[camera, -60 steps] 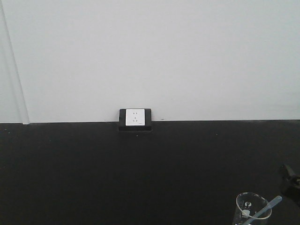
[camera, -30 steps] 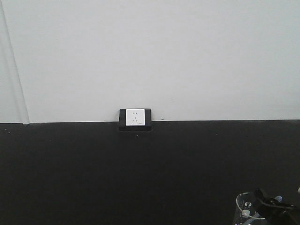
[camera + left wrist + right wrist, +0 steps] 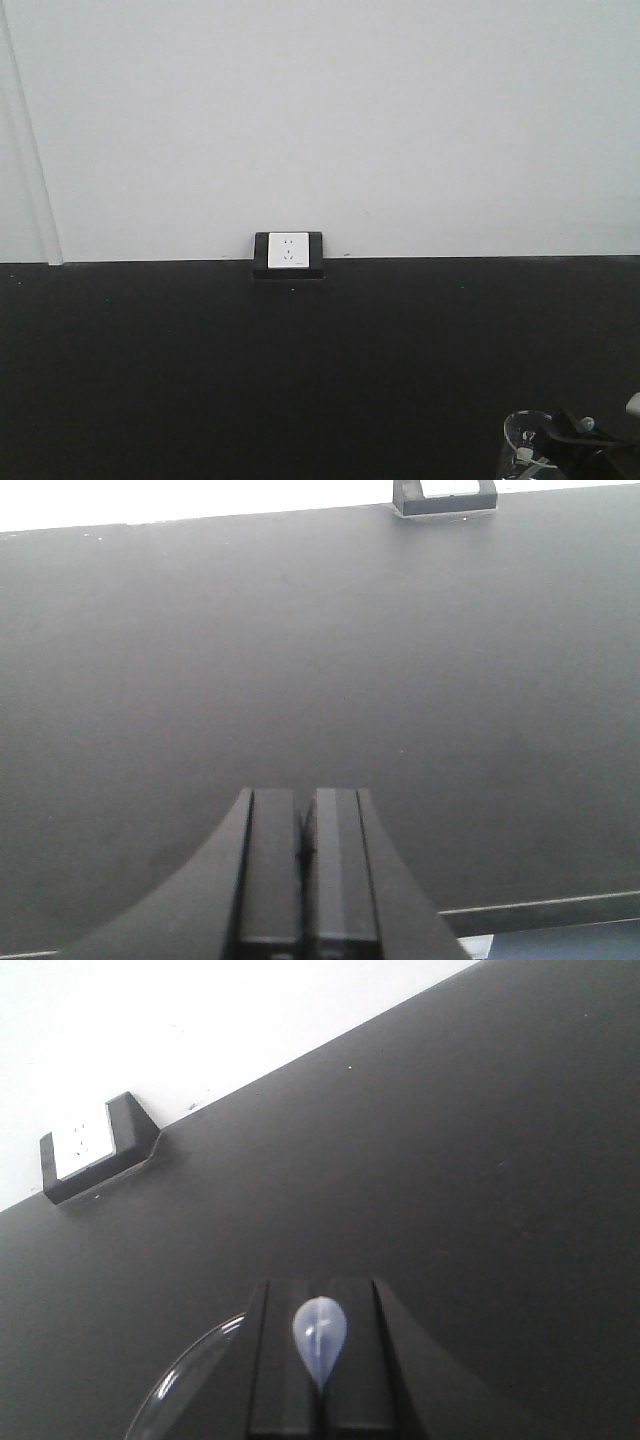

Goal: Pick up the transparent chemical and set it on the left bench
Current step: 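Close the right gripper on the pipette bulb and lift it out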

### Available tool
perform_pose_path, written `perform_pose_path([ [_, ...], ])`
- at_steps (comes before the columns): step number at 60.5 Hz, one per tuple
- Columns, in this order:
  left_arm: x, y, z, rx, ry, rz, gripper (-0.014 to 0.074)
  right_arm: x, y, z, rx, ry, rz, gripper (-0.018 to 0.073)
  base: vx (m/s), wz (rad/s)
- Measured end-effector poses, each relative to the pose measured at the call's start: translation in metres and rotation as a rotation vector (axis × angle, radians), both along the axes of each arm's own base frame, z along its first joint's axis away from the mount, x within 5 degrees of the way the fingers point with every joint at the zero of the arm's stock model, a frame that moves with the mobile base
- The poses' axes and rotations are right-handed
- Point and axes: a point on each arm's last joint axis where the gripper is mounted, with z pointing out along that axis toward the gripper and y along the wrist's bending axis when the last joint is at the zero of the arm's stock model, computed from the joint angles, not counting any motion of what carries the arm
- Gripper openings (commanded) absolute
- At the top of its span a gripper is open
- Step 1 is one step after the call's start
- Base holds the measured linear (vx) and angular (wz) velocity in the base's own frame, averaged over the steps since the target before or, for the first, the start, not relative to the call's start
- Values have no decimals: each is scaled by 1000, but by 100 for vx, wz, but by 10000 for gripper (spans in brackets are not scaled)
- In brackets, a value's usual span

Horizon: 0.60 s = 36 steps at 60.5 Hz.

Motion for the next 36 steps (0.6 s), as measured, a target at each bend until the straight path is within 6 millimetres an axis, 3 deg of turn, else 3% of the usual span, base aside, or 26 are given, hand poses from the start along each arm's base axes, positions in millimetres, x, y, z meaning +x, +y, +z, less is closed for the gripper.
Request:
perform_pose_path([
  [15, 0, 0, 0, 0, 0, 0, -3, 0, 1, 10, -70, -69, 24, -4, 0, 0],
  [36, 0, 0, 0, 0, 0, 0, -3, -24, 11, 78, -246, -243, 158, -3, 0, 0],
])
